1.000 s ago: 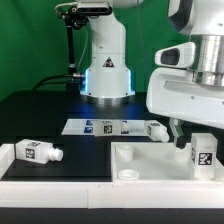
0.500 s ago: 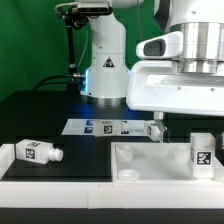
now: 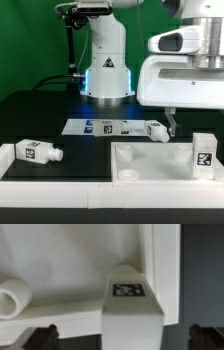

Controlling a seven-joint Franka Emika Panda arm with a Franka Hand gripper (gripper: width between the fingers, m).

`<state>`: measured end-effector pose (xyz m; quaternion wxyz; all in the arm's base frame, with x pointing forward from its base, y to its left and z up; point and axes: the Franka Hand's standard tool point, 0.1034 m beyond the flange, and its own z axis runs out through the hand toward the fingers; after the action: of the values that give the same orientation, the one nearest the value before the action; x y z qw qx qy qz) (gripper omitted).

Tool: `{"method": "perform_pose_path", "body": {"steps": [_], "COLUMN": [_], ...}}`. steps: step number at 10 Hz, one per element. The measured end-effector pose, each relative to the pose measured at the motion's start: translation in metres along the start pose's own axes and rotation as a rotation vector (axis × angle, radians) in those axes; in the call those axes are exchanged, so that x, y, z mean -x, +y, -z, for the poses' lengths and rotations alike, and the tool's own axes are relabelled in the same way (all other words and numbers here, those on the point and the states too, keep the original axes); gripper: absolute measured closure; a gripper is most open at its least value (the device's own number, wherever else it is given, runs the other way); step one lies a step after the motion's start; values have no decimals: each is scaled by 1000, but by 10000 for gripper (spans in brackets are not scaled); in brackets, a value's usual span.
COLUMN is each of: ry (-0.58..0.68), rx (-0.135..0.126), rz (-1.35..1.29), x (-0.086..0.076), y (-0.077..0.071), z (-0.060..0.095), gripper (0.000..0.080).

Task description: Assemble one leg

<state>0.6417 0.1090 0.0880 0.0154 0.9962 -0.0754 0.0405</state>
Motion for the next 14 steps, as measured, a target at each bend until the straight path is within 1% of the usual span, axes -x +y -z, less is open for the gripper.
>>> {"method": "perform_pose_path", "body": {"steps": [3, 4, 6, 7, 9, 10, 11, 14], "ry": [-7, -36, -51, -50, -50, -50, -49, -45], "rx": [0, 2, 6, 7, 8, 10, 12, 17], "rz": [-9, -31, -115, -118, -157, -241, -324, -568], "x": [1, 7, 7, 6, 6, 6, 6, 6], "y": [2, 0, -13, -11, -11, -10, -10, -10], "z": [-1, -3, -6, -6, -6, -6, -6, -7], "gripper": [150, 150, 150, 150, 409, 409, 515, 515]}}
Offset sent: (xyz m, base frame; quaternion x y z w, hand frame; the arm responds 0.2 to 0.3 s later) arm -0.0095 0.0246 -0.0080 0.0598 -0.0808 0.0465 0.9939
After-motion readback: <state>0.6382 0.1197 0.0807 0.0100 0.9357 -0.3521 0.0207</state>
